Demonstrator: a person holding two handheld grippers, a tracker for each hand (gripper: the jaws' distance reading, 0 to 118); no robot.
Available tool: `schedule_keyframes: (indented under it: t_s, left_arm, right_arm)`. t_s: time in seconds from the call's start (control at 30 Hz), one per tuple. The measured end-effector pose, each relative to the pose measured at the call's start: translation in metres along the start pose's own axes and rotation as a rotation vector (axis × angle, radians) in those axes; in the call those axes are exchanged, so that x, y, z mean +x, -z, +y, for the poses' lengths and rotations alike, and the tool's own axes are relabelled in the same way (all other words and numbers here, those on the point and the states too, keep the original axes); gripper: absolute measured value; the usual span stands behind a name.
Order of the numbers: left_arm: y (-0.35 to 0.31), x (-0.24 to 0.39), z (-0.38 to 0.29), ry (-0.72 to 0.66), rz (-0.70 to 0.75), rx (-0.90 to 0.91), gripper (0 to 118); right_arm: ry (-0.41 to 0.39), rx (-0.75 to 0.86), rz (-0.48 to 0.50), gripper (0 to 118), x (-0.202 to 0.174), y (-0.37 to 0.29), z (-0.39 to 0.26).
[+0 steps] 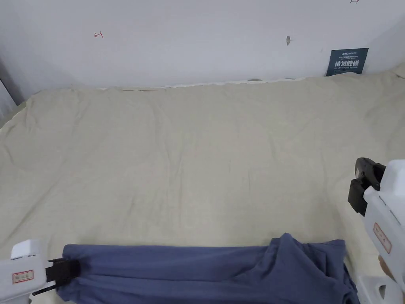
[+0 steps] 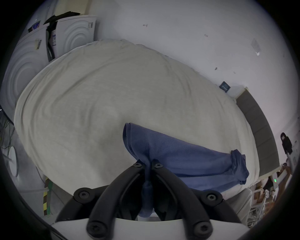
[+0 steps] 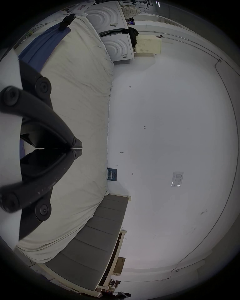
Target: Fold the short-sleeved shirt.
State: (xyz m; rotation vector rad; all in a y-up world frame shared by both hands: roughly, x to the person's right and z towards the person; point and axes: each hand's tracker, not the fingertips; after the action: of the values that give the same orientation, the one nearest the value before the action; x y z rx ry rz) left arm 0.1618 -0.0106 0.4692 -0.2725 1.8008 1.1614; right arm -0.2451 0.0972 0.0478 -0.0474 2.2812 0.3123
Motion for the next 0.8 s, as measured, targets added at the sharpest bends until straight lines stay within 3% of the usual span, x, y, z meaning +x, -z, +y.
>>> schedule_keyframes:
  t_s: [0.13, 0.27, 0.47, 0.7, 0.77, 0.8]
  left_arm:
    - [0.007, 0.027, 0.005, 0.069, 0.013, 0.005, 7]
    - [0.023, 0.086, 0.018, 0.147, -0.062, -0.021, 7]
    - [0.076, 0.179, 0.027, 0.224, -0.136, -0.113, 7]
    - [0.142, 0.235, 0.025, 0.284, -0.18, -0.192, 7]
    - [0.154, 0.235, 0.024, 0.293, -0.181, -0.222, 12]
    - [0.157, 0.236, 0.024, 0.29, -0.178, -0.237, 21]
  right_arm:
    - [-0.002, -0.003, 0.005, 2, 0.003, -0.001, 0.0]
    - [0.012, 0.008, 0.01, 2, 0.007, -0.005, 0.001]
    - [0.021, 0.015, 0.021, 2, 0.015, -0.01, 0.0]
    - [0.036, 0.014, 0.008, 2, 0.032, -0.017, -0.004]
    - [0.035, 0.011, -0.003, 2, 0.037, -0.018, -0.006]
    - [0.037, 0.009, -0.009, 2, 0.04, -0.019, -0.007]
